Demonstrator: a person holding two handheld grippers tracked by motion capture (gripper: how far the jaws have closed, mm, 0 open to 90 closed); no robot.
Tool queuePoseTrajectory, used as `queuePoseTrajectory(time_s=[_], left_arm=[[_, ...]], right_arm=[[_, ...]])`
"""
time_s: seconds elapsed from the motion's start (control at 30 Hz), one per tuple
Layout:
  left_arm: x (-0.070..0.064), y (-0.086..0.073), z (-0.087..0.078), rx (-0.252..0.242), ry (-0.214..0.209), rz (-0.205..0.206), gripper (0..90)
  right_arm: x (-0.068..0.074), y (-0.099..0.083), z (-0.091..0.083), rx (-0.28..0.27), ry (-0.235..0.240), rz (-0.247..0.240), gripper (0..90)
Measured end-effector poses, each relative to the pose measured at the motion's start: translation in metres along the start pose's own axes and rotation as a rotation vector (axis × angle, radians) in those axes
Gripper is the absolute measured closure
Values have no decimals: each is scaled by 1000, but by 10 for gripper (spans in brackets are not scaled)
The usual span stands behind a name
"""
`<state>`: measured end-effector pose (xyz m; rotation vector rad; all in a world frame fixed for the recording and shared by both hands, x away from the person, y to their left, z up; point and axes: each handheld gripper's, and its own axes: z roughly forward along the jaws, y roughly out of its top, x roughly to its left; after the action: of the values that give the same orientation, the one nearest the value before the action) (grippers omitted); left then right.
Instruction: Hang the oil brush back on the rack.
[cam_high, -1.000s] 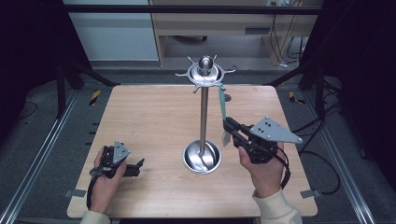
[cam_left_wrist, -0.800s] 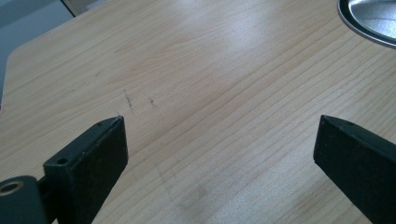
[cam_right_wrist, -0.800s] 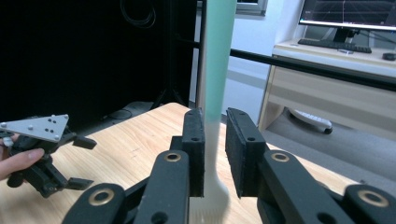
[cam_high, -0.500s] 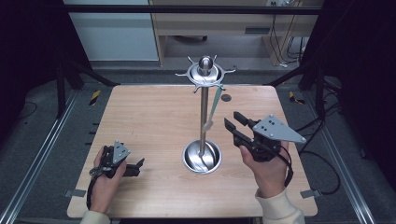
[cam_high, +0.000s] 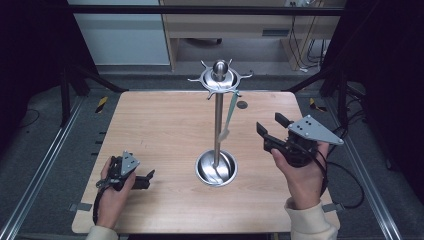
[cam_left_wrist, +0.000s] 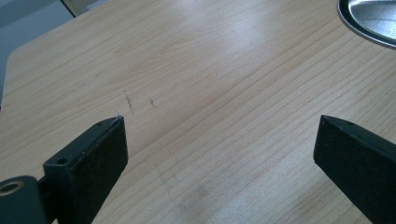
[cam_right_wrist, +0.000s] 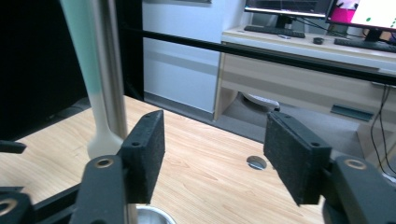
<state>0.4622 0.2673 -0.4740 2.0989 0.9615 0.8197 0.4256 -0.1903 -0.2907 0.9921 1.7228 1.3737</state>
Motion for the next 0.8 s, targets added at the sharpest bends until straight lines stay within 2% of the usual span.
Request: queuePoseTrajectory(time_s=[0.2,0.53,0.7,0.8], left_arm=[[0,0,0,1,-1,1,26],[0,0,0,0,-1,1,25],[0,0,0,-1,0,0,25],[0,0,0,-3,1,1,25]], right_arm=[[-9,-2,1,19,-49,22,291],[-26,-7,2,33,-110,26,183],[-36,-13,3,41,-122,25,119],[-43,-18,5,47,-116,40,91]])
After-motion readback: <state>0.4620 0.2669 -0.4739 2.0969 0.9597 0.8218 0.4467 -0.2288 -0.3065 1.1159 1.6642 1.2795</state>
